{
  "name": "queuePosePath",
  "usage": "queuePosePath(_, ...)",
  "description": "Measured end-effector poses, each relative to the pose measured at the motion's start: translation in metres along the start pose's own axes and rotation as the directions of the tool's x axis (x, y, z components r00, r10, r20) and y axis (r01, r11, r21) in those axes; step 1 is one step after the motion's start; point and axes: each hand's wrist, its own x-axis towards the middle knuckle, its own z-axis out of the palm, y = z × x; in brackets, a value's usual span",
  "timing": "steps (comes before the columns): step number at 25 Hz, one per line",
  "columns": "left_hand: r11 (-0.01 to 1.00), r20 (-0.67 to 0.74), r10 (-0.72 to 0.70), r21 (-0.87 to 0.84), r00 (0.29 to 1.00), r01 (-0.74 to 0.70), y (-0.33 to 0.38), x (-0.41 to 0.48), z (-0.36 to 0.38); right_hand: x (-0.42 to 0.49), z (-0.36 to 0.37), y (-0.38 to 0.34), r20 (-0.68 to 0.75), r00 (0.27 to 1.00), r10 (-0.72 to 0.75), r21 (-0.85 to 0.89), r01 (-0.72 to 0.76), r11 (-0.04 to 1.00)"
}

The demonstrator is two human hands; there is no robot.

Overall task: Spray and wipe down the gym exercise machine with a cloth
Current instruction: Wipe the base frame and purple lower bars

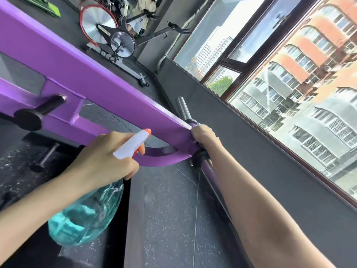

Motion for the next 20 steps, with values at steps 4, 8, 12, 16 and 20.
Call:
queuePosePath(4, 0.998, 0.067, 0.044, 0.04, 0.997, -0.047, 0.007, 0.013, 0.007, 0.02, -0.008, -0.007, -0.02, 1.0, -0.011, -0.093, 0.009, 0.996)
queuePosePath(8, 0.993, 0.115, 0.041, 0.109, 0.993, -0.054, 0.032, 0.031, 0.009, 0.031, 0.002, -0.006, 0.027, 0.997, -0.073, -0.161, 0.077, 0.984)
queuePosePath(12, 0.995, 0.112, -0.041, 0.094, 0.993, 0.03, 0.07, 0.054, 0.005, 0.025, -0.003, 0.001, 0.059, 0.996, -0.063, -0.069, 0.067, 0.995)
queuePosePath(16, 0.994, 0.16, -0.079, 0.081, 0.984, 0.067, 0.107, 0.071, 0.004, 0.028, -0.001, 0.012, 0.097, 0.994, -0.047, 0.05, 0.043, 0.998)
queuePosePath(20, 0.983, 0.209, -0.179, 0.074, 0.961, 0.167, 0.142, 0.102, -0.006, 0.034, -0.009, 0.011, 0.212, 0.977, -0.038, 0.061, 0.025, 0.998)
